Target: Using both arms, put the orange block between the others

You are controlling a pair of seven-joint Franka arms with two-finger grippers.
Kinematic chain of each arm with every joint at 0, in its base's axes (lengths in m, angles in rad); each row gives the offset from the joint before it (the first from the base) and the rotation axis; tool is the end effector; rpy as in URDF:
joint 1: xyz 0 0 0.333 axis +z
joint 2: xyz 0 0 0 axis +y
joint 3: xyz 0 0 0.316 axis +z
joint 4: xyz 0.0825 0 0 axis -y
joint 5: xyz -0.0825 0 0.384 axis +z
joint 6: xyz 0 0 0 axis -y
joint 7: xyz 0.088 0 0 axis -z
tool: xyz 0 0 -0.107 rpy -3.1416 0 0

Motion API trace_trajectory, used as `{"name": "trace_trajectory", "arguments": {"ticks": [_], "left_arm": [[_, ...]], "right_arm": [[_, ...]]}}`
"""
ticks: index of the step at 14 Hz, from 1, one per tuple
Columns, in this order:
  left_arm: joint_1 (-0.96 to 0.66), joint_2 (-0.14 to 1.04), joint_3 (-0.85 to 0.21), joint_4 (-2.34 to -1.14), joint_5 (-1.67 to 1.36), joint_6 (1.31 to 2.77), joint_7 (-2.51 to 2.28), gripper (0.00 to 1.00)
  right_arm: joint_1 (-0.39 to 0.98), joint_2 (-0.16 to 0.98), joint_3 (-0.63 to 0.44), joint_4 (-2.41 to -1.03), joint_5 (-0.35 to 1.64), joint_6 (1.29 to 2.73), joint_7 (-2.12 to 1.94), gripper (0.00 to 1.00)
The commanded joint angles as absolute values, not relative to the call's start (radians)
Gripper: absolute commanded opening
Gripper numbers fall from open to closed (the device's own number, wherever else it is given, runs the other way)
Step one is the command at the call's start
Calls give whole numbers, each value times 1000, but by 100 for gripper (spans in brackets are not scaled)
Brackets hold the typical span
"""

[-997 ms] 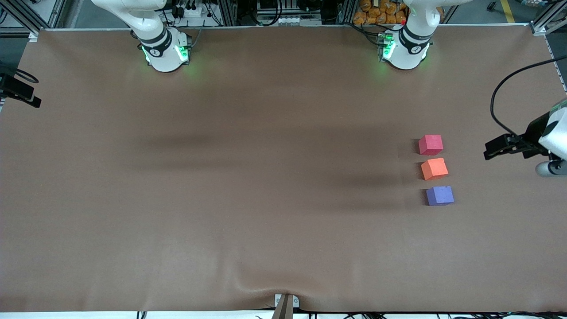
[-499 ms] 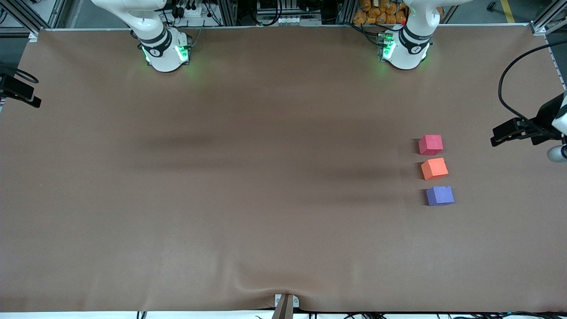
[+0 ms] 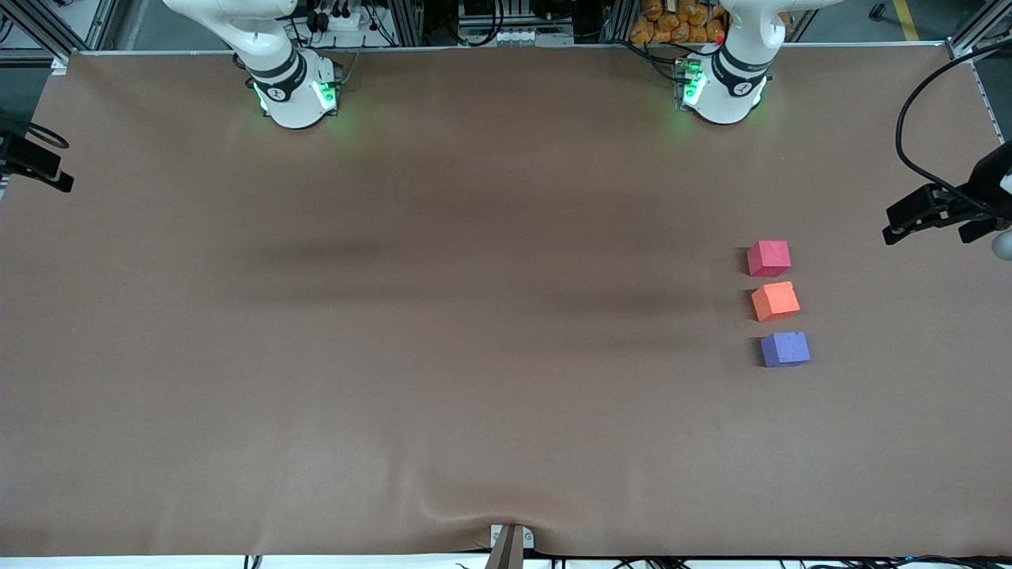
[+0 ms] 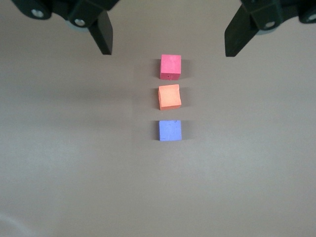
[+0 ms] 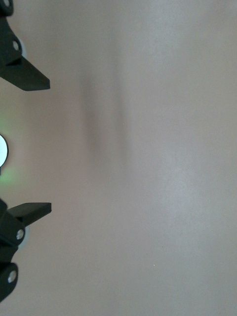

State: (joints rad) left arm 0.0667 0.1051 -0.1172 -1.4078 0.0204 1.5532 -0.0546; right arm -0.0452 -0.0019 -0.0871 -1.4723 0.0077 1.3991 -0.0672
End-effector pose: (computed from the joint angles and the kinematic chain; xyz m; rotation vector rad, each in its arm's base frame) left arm 0.5854 -0.0232 0.6402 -3.1349 -0.0090 -0.0649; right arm 0.5313 -0.0698 0.6567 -3.1232 0.1001 0.1097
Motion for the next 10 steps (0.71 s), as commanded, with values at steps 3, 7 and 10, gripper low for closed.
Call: {"name": "trace_trajectory", "arguments": {"ticks": [3,7,10], "left_arm": [[72,84,-130,-1404,12,1532,-57,100],[51,54,-115,-1410,6,1514,-48,100],[12,32,-94,-1420,5,1497,-51,100]], "right_arm": [[-54,-5,-81,-1471,15,1405,-54,100],[-55,-5,-81,-1471,18,1410,-54,100],[-55,-5,-81,-1471,18,1410,-54,100]]}}
